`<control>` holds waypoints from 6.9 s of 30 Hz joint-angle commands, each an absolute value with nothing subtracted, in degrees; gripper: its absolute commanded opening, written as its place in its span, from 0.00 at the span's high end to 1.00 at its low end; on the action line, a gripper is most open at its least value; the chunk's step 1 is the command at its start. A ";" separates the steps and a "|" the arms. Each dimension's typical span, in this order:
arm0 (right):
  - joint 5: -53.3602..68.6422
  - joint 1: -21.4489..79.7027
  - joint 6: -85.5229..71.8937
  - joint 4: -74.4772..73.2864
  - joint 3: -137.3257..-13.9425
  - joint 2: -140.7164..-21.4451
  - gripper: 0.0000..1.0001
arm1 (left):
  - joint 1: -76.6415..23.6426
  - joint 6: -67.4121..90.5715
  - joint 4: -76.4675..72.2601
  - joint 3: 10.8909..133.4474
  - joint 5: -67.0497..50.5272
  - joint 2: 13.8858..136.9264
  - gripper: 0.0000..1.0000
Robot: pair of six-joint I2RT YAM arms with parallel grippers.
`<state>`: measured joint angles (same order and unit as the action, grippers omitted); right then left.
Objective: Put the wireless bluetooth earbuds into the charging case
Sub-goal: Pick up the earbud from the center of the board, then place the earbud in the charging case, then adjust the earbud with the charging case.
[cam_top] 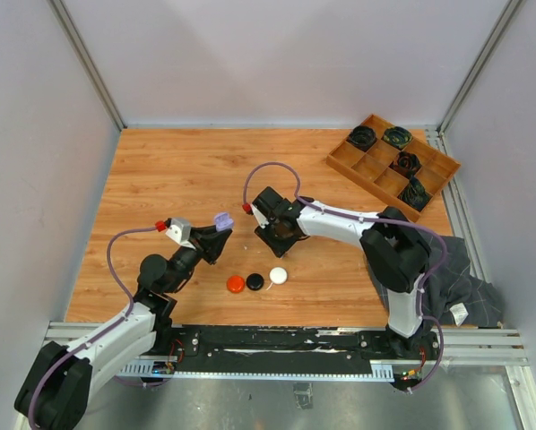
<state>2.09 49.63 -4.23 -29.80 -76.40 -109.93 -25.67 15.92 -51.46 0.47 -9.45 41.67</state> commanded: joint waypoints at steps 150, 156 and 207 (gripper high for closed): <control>-11.89 73.81 16.66 10.60 -58.96 -76.69 0.78 | -25.31 4.12 -79.30 1.27 -33.40 50.30 1.00; -10.85 73.36 14.39 8.44 -60.20 -76.26 0.71 | -25.33 4.48 -79.11 1.23 -31.88 50.62 1.00; -0.24 65.30 14.79 5.54 -56.56 -69.91 0.40 | -25.36 6.20 -78.49 3.00 -37.65 52.55 1.00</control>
